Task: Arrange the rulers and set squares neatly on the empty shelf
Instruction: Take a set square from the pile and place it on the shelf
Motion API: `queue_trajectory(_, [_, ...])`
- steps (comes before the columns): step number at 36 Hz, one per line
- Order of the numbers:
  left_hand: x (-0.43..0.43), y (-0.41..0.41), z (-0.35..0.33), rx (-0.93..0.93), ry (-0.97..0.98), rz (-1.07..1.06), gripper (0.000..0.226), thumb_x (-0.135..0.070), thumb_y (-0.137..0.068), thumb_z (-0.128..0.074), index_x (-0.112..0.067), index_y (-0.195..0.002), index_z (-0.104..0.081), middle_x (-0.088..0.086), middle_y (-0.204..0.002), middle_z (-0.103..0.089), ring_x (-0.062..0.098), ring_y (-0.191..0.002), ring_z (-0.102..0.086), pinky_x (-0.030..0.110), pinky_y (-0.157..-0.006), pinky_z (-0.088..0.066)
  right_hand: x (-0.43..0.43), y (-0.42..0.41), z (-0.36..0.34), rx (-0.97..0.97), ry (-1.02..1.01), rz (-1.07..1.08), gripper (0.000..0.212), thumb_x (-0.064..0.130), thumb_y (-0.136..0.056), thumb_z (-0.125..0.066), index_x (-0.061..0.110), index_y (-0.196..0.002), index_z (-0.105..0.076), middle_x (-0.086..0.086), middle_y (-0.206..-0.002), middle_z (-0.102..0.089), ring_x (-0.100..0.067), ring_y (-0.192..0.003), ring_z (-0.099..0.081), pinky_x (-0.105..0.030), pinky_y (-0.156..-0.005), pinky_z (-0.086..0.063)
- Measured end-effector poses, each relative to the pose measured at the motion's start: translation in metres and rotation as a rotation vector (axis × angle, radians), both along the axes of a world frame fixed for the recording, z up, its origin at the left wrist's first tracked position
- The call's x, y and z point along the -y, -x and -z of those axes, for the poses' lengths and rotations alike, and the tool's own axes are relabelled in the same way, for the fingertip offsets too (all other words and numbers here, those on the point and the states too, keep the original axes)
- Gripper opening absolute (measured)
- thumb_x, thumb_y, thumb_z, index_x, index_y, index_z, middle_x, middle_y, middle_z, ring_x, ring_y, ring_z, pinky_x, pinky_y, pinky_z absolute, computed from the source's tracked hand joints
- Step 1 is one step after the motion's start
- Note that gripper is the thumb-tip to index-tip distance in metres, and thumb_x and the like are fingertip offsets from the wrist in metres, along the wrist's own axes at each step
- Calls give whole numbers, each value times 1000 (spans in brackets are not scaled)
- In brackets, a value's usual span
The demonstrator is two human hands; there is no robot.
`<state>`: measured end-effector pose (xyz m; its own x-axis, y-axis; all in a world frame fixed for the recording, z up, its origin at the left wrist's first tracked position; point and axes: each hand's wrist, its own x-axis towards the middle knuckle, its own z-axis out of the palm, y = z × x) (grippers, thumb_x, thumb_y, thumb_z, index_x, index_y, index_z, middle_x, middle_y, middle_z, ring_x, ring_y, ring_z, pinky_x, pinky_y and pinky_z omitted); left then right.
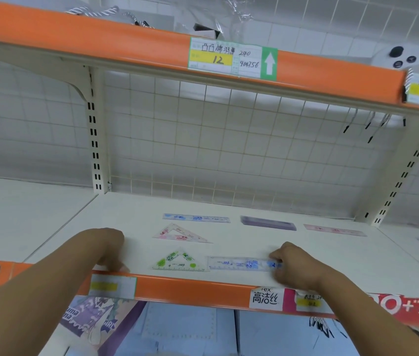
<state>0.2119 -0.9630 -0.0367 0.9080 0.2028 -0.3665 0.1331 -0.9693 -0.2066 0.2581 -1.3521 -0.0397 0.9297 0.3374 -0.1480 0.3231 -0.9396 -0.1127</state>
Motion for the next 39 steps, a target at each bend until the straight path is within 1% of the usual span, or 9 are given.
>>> queue_trajectory(11, [1, 0, 0, -6, -12, 9, 66, -63, -80, -60, -13, -123, -57, 1, -120, -61, 18, -108, -59, 25, -86, -44, -16, 3, -4, 57, 153, -55, 10, 8, -88, -45, 16, -91, -51, -1, -95, -37, -15, -75, -45, -18, -58, -33])
queue_trajectory(13, [1, 0, 0, -9, -12, 6, 66, -63, -80, -60, -13, -123, -56, 1, -119, -61, 18, -108, -59, 25, -85, -44, -14, 2, -4, 45, 122, -61, 21, 10, -87, -45, 12, -105, -57, -2, -98, -41, -17, -83, -50, -19, -62, -37])
queue_trajectory(15, [1, -1, 0, -10, -12, 5, 66, -64, -79, -61, -14, -123, -56, 1, -120, -61, 18, -108, -59, 25, -86, -44, -12, 1, -6, 28, 80, -64, 38, 10, -87, -47, 15, -124, -51, -3, -112, -50, -18, -97, -53, -23, -76, -42])
queue_trajectory(17, [1, -1, 0, -12, -15, 6, 67, -64, -79, -60, -14, -123, -57, 1, -120, -61, 18, -108, -59, 25, -87, -44, -12, 0, -9, 31, 35, -60, 43, 9, -88, -49, 19, -130, -46, -3, -120, -53, -15, -97, -49, -22, -78, -39])
queue_trajectory(20, [0, -2, 1, -15, -12, 3, 66, -64, -79, -61, -14, -122, -57, 1, -120, -61, 18, -109, -59, 26, -88, -44, -14, -6, -11, 84, -7, -66, 35, 10, -91, -49, 18, -125, -52, 0, -113, -54, -12, -91, -45, -20, -77, -34])
queue_trajectory(26, [1, 1, 2, -9, 0, -15, 66, -62, -80, -60, -14, -124, -55, 1, -122, -60, 18, -110, -58, 26, -88, -44, -37, -22, -16, 144, -104, -61, 24, 7, -90, -52, 14, -112, -60, -5, -109, -60, -21, -95, -60, -28, -80, -45])
queue_trajectory(29, [0, 0, 4, -2, 7, -22, 67, -63, -79, -61, -14, -125, -56, 1, -121, -60, 19, -110, -59, 28, -90, -46, -53, -30, -18, 168, -96, -93, 30, 4, -90, -50, 12, -118, -59, -7, -118, -58, -22, -104, -58, -27, -84, -44])
queue_trajectory(33, [0, 1, 4, 1, 5, -22, 66, -62, -79, -61, -14, -124, -57, 3, -122, -61, 21, -112, -58, 30, -93, -46, -72, -41, -16, 211, -86, -110, 31, 6, -92, -48, 16, -121, -56, -6, -116, -54, -16, -89, -51, -20, -75, -38])
queue_trajectory(39, [3, 4, 1, -1, 16, -27, 65, -61, -80, -60, -14, -125, -57, 3, -124, -60, 22, -113, -57, 32, -93, -46, -97, -66, -12, 205, -48, -106, 31, 8, -91, -49, 14, -121, -56, -9, -116, -56, -22, -96, -55, -26, -83, -42])
